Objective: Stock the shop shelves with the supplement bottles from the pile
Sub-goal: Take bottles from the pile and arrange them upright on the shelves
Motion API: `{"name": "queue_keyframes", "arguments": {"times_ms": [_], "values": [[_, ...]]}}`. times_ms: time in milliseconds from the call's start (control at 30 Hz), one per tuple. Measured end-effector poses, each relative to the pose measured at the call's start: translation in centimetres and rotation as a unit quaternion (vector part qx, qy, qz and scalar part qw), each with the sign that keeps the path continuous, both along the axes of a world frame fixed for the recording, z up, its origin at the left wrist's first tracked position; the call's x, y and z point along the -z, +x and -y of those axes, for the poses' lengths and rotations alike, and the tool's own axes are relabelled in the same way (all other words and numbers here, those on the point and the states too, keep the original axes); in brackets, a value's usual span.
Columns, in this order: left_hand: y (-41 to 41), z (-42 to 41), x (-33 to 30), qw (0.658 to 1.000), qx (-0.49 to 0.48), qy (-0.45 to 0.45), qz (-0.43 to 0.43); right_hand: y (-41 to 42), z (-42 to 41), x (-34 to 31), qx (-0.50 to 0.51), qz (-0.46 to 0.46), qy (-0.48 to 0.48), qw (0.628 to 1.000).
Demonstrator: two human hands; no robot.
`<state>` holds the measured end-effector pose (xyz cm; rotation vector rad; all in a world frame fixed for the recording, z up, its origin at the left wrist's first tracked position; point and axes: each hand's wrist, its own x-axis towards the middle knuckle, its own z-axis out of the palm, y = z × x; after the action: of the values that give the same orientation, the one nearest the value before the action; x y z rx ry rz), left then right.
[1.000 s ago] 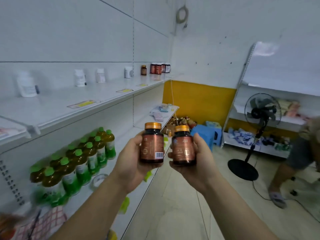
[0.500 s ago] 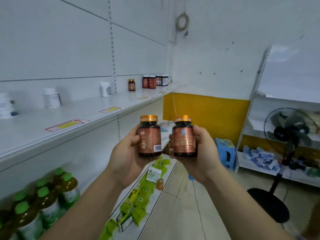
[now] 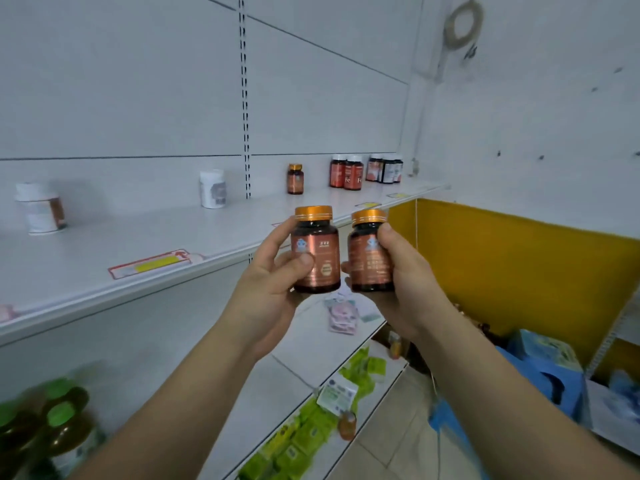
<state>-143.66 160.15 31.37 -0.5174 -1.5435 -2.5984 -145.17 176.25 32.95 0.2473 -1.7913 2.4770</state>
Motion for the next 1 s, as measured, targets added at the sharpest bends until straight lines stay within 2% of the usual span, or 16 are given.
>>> {"name": "queue_keyframes", "arguments": {"times_ms": [267, 567, 633, 767, 1000], "values": [[-15.7, -5.4, -0.6, 0.996, -0.087, -0.011, 0.029, -17.2, -4.6, -0.5, -0.015, 0.023, 0.033, 0.999], [-28.4, -10.1, -3.3, 0.964, -0.211, -0.141, 0.078, -33.6, -7.3, -2.6, -0.052, -0.022, 0.080, 0.995], [-30.4, -11.0, -3.5, 0.948, -0.254, -0.175, 0.077, -36.8, -7.8, -2.8, -0.091, -0.044, 0.101, 0.990], [-33.2, -12.2, -4.0, 0.888, -0.357, -0.274, 0.094, -43.0, -8.7, -3.5, -0.167, -0.111, 0.137, 0.970], [-38.3, -12.0, -4.8, 0.823, -0.414, -0.339, 0.187, -52.5, -6.8, -4.8, -0.234, -0.139, 0.262, 0.926]]}}
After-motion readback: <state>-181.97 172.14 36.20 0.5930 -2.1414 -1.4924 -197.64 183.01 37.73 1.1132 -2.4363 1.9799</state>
